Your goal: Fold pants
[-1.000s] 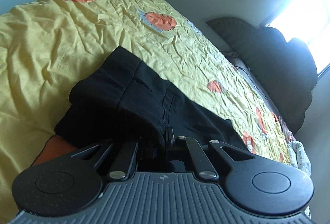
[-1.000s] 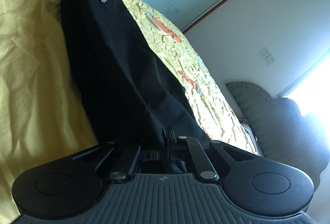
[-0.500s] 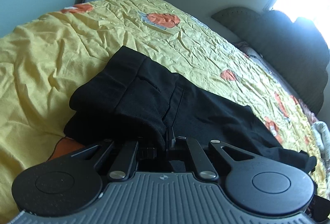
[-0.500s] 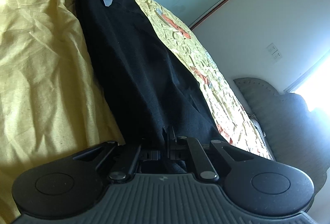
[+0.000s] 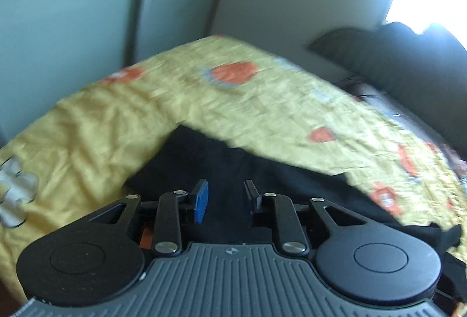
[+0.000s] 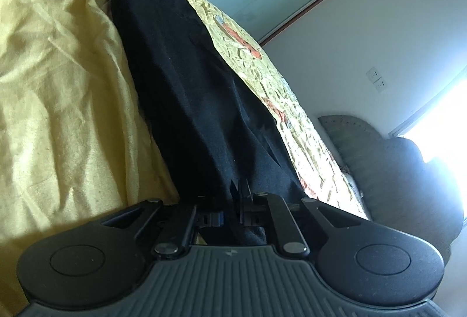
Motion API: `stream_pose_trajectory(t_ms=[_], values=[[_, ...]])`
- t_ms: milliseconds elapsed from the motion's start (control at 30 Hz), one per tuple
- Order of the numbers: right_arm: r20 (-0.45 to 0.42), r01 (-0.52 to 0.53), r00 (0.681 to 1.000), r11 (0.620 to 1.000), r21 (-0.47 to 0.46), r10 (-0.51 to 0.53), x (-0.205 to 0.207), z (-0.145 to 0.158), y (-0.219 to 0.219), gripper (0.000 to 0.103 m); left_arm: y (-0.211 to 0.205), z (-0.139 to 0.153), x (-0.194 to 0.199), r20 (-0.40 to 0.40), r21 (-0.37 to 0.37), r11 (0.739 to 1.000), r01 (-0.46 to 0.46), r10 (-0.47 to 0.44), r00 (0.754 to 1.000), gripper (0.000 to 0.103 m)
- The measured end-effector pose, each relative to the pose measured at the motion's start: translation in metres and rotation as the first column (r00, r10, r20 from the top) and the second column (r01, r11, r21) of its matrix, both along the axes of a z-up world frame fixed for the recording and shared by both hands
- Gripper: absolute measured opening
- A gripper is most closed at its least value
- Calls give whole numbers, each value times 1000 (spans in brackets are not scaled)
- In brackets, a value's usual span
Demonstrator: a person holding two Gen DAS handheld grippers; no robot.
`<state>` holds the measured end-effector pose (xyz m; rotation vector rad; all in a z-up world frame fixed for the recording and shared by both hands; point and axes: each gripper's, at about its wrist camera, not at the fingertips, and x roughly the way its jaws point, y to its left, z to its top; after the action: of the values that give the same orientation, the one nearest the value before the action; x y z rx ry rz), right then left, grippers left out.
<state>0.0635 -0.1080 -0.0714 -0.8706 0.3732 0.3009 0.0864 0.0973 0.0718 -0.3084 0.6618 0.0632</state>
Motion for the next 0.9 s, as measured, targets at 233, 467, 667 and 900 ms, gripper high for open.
stream_pose_trajectory(t_ms=[233,467,667,900], values=[[-74,11,997,991,134,-1,-21,27,-36,55,-89,-5,24,20,-14,960,279,-278,960,37],[-239,278,954,825,492,-180,-30,67,-160,62,-185,-32,14,4,17,812,583,-583,812,38],[-380,520,810,246,818,-447,-39,70,-321,72,-243,-60,-1,-35,72,669,740,-740,672,38],[-456,649,647,128,750,-612,-13,39,-409,72,-272,-82,8,-109,79,605,792,-784,610,38]])
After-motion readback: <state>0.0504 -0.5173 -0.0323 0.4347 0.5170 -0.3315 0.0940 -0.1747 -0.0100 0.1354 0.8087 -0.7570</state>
